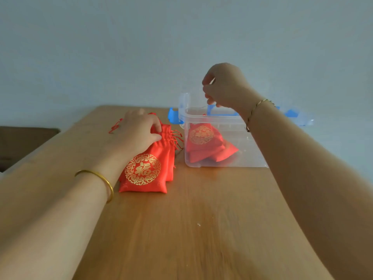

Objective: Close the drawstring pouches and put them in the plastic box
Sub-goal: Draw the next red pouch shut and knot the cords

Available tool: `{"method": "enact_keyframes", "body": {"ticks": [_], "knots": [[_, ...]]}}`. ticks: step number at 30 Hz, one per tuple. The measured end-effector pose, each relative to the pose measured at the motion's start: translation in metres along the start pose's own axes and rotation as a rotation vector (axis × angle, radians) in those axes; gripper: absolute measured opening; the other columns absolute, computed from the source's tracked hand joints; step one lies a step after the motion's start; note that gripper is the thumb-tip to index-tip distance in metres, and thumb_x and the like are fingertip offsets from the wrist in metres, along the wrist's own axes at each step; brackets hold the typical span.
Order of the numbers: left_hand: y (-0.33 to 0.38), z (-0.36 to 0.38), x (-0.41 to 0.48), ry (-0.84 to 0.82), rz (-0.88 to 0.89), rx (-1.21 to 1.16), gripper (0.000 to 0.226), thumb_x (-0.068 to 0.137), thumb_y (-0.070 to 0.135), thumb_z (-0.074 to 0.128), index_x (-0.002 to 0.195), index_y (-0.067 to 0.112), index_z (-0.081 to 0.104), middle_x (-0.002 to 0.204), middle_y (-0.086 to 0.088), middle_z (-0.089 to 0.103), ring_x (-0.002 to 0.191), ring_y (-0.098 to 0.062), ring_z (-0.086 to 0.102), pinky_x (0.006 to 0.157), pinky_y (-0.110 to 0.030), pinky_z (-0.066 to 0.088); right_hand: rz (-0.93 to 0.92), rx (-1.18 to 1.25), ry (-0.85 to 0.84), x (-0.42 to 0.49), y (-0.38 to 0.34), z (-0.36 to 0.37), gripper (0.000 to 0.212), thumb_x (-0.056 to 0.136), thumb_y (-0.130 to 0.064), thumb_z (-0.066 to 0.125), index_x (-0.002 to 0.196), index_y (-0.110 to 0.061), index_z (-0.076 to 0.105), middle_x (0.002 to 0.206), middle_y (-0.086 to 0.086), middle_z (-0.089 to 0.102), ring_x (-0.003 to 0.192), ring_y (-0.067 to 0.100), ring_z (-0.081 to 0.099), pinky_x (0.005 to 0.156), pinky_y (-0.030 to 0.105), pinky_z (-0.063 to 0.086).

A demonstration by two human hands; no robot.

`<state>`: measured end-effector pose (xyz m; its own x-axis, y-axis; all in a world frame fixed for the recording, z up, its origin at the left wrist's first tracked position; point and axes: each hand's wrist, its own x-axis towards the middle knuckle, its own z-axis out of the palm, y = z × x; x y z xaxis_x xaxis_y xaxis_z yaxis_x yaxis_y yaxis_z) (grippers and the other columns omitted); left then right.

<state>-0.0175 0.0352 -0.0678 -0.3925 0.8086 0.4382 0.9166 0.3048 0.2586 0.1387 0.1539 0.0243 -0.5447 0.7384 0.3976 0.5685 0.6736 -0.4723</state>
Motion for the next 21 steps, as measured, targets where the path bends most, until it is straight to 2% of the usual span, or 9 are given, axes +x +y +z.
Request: {"method": "enact_keyframes", "body": {"ticks": [3,6,8,11,12,14,17,20,21], "knots": [[0.009,-0.006,-0.005,0.001,0.007,0.017,0.006,0.074,0.024,0.071,0.073,0.025,0.065,0.091,0.000,0.049,0.102,-0.028,0.050,0.085,-0.040,0.041,-0.108,0.173,0.044,-0.033,-0.012,-0.006,0.020,0.084,-0.001,0.045,0.080,-0.016,0.057,0.086,0.007,0.064,0.073,0.029,0.070,0.066,0.038,0.056],[0.018,-0.022,-0.014,-0.029,0.018,-0.051,0.012,0.076,0.024,0.067,0.068,0.027,0.059,0.095,0.002,0.055,0.103,-0.023,0.052,0.092,-0.044,0.041,-0.139,0.345,-0.043,-0.073,-0.016,-0.004,0.013,0.084,0.000,0.049,0.085,-0.007,0.061,0.071,0.006,0.063,0.060,0.023,0.067,0.054,0.034,0.052],[0.028,-0.036,-0.021,-0.064,0.038,-0.092,0.017,0.077,0.024,0.067,0.065,0.027,0.056,0.092,0.004,0.058,0.099,-0.020,0.057,0.093,-0.042,0.041,-0.132,0.364,-0.105,-0.092,-0.011,0.009,0.013,0.084,-0.005,0.055,0.094,-0.006,0.063,0.078,0.005,0.064,0.065,0.022,0.065,0.057,0.027,0.050],[0.048,-0.057,-0.033,-0.109,0.087,-0.110,0.012,0.078,0.024,0.068,0.069,0.027,0.059,0.083,0.008,0.059,0.091,-0.018,0.060,0.089,-0.038,0.045,-0.090,0.314,-0.177,-0.109,0.001,0.029,0.040,0.084,-0.021,0.064,0.121,-0.011,0.054,0.108,0.002,0.060,0.084,0.014,0.064,0.059,0.015,0.044],[0.055,-0.061,-0.038,-0.105,0.111,-0.136,0.010,0.078,0.024,0.068,0.071,0.026,0.061,0.079,0.011,0.059,0.089,-0.017,0.060,0.087,-0.036,0.046,-0.069,0.358,-0.208,-0.114,0.003,0.032,0.042,0.084,-0.020,0.065,0.123,-0.011,0.052,0.108,0.002,0.060,0.077,0.009,0.065,0.055,0.016,0.044],[0.067,-0.063,-0.045,-0.090,0.148,-0.219,0.009,0.078,0.022,0.069,0.071,0.025,0.063,0.077,0.013,0.059,0.085,-0.013,0.061,0.082,-0.032,0.047,-0.058,0.441,-0.238,-0.121,0.009,0.034,0.026,0.086,-0.013,0.062,0.110,-0.003,0.057,0.091,0.009,0.062,0.058,0.010,0.066,0.048,0.023,0.050],[0.078,-0.054,-0.049,-0.089,0.175,-0.418,0.012,0.077,0.018,0.071,0.073,0.026,0.062,0.081,0.005,0.065,0.079,-0.010,0.061,0.078,-0.030,0.049,-0.070,0.438,-0.148,-0.125,0.025,0.027,0.012,0.087,-0.007,0.057,0.086,0.005,0.056,0.071,0.017,0.060,0.059,0.026,0.066,0.053,0.032,0.054],[0.080,-0.040,-0.045,-0.069,0.164,-0.542,0.023,0.075,0.013,0.074,0.090,0.024,0.060,0.096,0.000,0.065,0.091,-0.015,0.061,0.087,-0.034,0.050,-0.048,0.505,-0.089,-0.128,0.046,0.016,0.011,0.086,-0.003,0.056,0.088,0.008,0.057,0.070,0.022,0.058,0.057,0.021,0.059,0.051,0.033,0.053],[0.079,-0.037,-0.044,-0.085,0.149,-0.553,0.026,0.075,0.011,0.074,0.095,0.022,0.060,0.097,0.000,0.064,0.093,-0.017,0.061,0.089,-0.036,0.050,-0.049,0.518,-0.078,-0.129,0.052,0.013,0.009,0.086,-0.003,0.057,0.088,0.006,0.058,0.069,0.019,0.058,0.056,0.017,0.057,0.047,0.028,0.050]]}}
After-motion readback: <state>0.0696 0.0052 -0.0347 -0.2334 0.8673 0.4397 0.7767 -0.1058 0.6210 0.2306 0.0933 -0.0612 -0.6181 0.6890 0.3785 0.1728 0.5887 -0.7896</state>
